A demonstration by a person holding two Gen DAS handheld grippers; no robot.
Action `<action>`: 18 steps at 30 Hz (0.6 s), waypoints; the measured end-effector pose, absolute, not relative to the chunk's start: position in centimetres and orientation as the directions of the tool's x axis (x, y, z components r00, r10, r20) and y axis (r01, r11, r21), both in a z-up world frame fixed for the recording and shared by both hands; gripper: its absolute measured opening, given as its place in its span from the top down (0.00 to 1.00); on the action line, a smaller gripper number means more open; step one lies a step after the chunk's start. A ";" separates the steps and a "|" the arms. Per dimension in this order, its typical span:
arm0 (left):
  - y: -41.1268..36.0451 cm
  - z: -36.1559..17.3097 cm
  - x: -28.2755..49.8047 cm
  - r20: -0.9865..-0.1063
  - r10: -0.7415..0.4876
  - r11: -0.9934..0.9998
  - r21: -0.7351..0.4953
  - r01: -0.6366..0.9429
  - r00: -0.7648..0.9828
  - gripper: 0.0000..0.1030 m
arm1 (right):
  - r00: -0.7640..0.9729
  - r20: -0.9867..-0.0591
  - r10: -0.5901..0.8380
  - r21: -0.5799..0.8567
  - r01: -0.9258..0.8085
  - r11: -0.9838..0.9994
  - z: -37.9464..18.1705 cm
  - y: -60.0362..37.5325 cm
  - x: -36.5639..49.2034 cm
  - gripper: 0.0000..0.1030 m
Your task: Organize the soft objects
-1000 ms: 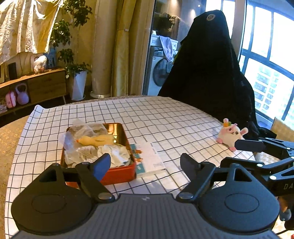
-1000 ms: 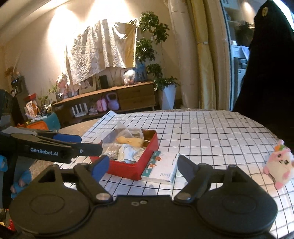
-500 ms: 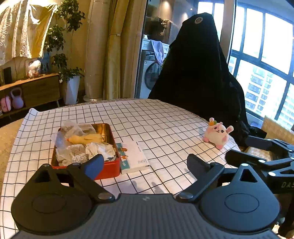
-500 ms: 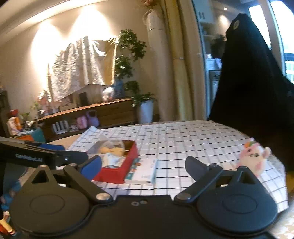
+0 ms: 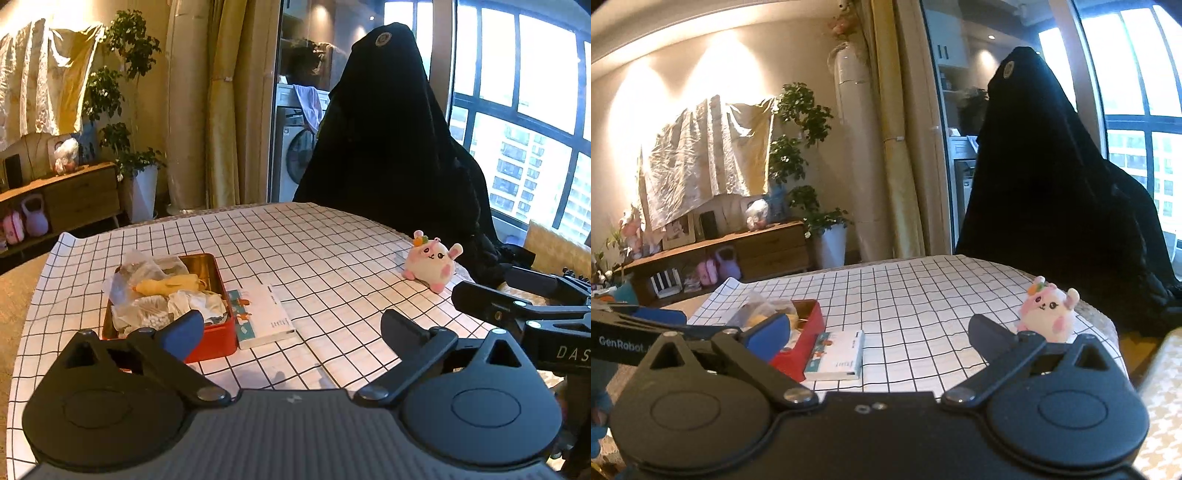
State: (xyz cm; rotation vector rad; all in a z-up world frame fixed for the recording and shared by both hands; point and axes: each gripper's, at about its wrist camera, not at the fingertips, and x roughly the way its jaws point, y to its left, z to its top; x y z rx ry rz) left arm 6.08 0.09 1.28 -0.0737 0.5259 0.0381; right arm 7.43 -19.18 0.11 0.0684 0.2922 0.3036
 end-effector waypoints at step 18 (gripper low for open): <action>0.0 1.3 5.5 -0.489 0.018 0.997 -0.061 -0.055 0.872 0.00 | 0.925 -0.266 0.272 0.059 -0.266 0.962 0.1 -18.8 6.5 0.00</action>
